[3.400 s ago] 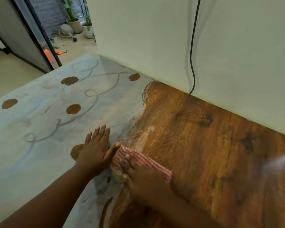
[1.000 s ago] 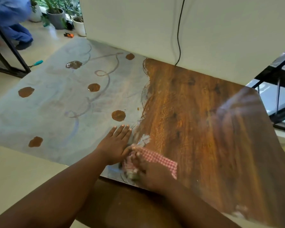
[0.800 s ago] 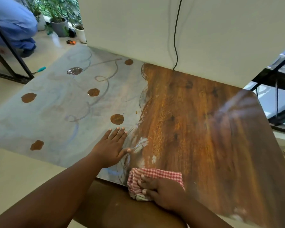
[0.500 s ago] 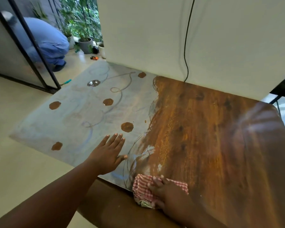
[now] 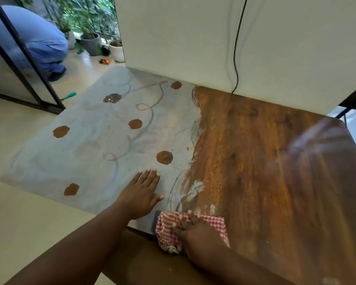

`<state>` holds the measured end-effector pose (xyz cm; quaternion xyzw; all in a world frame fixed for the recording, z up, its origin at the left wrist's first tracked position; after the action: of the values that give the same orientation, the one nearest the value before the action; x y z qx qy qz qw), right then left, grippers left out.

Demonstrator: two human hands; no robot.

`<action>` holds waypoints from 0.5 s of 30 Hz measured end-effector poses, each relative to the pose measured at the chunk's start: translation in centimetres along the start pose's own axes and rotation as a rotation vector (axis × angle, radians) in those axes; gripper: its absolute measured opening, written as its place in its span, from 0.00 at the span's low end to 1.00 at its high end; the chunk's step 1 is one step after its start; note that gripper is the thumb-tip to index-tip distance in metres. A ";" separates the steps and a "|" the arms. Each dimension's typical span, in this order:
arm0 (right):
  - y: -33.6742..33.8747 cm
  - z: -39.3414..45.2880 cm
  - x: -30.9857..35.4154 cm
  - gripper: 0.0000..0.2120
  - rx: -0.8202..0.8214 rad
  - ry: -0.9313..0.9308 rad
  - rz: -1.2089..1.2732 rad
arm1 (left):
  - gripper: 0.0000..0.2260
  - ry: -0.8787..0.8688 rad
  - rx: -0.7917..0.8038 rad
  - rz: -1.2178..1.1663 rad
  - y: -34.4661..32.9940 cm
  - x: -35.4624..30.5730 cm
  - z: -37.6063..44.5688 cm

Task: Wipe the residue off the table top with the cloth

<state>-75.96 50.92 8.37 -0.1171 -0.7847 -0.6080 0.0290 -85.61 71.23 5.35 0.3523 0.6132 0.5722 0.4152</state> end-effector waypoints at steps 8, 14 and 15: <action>0.0 5.0 4.9 0.23 -0.110 -0.063 0.064 | 0.38 -0.140 -0.014 0.021 -0.9 5.8 2.4; -0.9 3.1 2.8 0.26 0.005 -0.004 0.236 | 0.34 -0.292 -0.043 -0.038 -1.6 6.0 3.2; -0.8 2.2 1.7 0.26 0.031 -0.006 0.253 | 0.33 -0.317 -0.050 -0.051 -1.7 6.1 3.3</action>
<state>-77.60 53.09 7.40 -0.2167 -0.7731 -0.5868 0.1048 -85.02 77.98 3.03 0.4122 0.5344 0.5137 0.5298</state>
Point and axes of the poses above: each hand's wrist, its own z-axis towards the middle knuckle, its own y-axis out of the back of the hand, x = y × z, the point moved 1 cm from there along z, towards the middle knuckle, and after that the axes turned 10 degrees about -x, right-handed, at the moved point
